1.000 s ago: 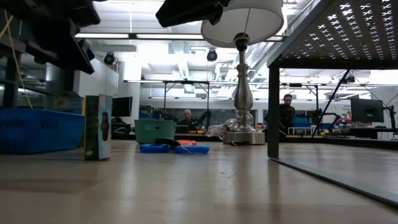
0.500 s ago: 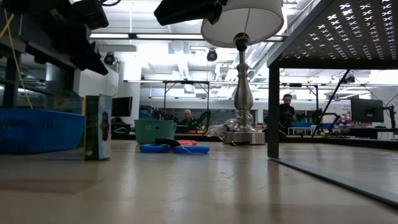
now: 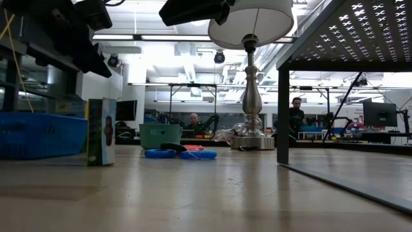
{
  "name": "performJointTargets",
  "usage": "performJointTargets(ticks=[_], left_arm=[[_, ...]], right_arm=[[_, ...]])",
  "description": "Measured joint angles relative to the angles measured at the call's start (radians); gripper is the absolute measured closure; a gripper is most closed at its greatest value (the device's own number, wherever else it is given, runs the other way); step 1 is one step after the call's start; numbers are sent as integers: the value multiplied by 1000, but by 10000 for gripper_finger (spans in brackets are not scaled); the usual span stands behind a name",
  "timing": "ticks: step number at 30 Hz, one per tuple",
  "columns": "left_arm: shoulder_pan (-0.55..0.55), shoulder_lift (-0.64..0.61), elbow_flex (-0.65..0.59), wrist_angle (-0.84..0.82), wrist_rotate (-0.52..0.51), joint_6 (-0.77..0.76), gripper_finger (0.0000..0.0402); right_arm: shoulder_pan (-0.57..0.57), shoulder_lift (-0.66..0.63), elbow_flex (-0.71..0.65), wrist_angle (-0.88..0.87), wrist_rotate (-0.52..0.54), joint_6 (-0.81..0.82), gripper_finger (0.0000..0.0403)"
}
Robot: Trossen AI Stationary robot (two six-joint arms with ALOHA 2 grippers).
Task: Pick & Place Office Desk Supplies
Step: Put the pack of crayons into the bottom blue bin
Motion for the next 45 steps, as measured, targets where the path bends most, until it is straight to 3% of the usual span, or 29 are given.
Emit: performJointTargets(ticks=[13, 21, 34, 45], left_arm=[[7, 0, 0, -1, 3, -2, 319], [44, 0, 2, -3, 61, -2, 319], [64, 28, 2, -23, 59, 1, 319], [63, 76, 2, -27, 35, 89, 319]], right_arm=[[0, 0, 0, 1, 0, 0, 334], [0, 0, 0, 1, 0, 0, 334], [0, 0, 0, 5, 0, 0, 334], [0, 0, 0, 6, 0, 0, 334]])
